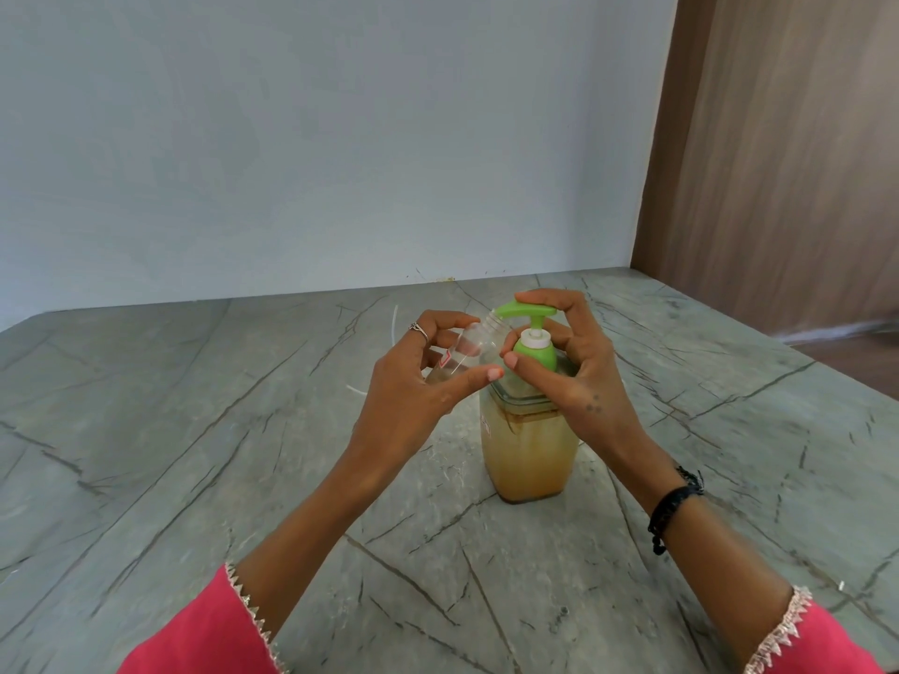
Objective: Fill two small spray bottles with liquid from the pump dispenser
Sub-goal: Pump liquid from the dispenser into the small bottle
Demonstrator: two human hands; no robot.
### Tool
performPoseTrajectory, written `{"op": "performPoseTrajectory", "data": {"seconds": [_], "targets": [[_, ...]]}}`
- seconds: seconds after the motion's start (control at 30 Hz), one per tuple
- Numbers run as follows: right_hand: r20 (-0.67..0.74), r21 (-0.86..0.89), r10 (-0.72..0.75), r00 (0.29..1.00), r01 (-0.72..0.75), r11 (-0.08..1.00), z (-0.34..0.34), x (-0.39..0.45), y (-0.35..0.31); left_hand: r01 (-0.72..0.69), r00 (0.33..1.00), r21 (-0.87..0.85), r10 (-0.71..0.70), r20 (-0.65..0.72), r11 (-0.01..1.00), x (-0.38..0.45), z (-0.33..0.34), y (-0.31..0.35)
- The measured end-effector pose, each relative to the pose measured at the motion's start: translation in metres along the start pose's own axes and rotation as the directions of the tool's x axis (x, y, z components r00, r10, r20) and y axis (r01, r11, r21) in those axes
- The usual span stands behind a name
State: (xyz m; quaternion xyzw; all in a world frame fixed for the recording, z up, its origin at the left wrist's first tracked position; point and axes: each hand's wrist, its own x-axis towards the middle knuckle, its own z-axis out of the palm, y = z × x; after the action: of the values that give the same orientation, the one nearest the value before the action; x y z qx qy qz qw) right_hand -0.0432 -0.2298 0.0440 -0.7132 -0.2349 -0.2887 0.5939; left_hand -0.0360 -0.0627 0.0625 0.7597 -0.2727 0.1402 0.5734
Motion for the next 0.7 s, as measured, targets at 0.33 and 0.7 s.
{"op": "performPoseTrajectory", "data": {"seconds": [0.33,0.7], "targets": [[-0.057,0.061,-0.006,0.998,0.009,0.998,0.0021,0.0026,-0.0040,0.009,1.000,0.000,-0.009,-0.001,1.000,0.0001,-0.0003,0.0005],[-0.081,0.027,0.005,0.997,-0.003,1.000,0.0010,0.0031,-0.0059,0.026,1.000,0.001,-0.026,0.008,1.000,-0.0026,0.0008,-0.0010]]}}
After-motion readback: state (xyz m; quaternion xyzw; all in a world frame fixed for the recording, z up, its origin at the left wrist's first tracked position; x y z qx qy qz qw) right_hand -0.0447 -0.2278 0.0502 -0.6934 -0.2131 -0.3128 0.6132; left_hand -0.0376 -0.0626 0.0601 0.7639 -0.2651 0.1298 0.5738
